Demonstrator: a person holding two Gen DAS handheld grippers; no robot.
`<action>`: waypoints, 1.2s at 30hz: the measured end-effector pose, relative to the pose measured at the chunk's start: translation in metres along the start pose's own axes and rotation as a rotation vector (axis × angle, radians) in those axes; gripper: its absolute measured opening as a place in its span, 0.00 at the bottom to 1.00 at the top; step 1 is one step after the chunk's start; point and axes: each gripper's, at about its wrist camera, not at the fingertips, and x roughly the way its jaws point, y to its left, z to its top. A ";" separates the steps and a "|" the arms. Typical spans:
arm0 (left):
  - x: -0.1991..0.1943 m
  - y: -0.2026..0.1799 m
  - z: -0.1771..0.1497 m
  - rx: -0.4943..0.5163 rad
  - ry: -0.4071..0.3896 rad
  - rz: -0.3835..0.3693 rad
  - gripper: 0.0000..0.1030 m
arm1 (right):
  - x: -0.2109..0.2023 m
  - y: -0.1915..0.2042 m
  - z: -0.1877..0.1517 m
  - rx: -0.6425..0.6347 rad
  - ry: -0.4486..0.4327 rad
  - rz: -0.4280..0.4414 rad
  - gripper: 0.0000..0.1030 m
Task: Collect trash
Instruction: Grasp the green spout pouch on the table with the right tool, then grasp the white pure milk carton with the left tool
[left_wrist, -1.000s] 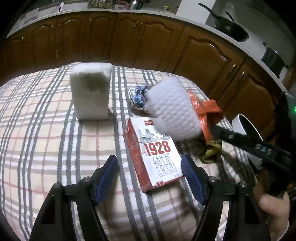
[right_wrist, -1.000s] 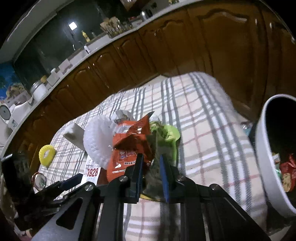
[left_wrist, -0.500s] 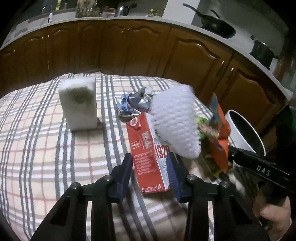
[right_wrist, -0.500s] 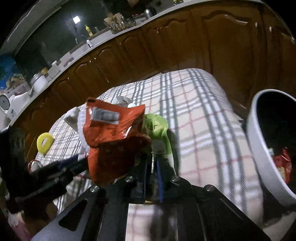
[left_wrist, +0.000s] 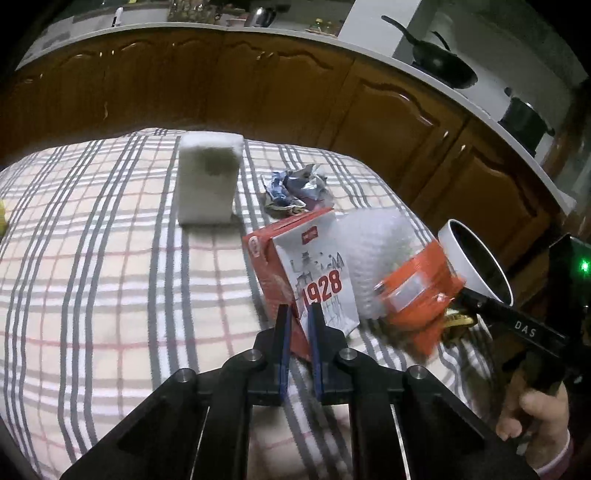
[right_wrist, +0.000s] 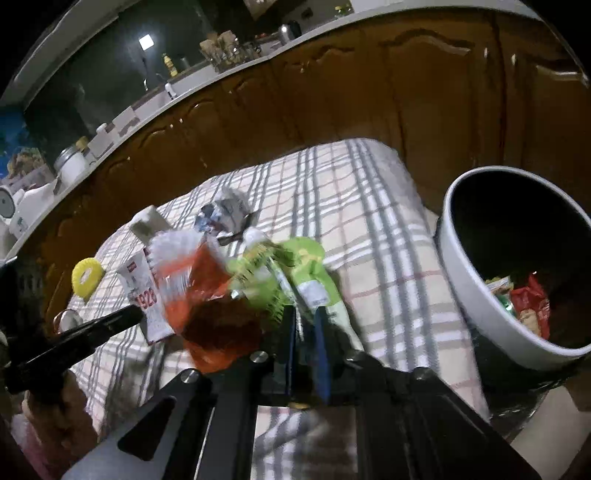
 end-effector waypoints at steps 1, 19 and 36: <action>0.000 0.000 -0.001 0.001 0.000 -0.002 0.09 | 0.001 0.001 -0.001 -0.002 0.001 -0.006 0.14; 0.045 0.007 0.015 -0.145 0.037 0.018 0.74 | 0.021 0.004 -0.006 -0.030 0.025 -0.021 0.13; 0.046 -0.012 0.017 -0.007 0.003 0.053 0.44 | 0.007 0.000 -0.008 -0.008 -0.006 0.013 0.09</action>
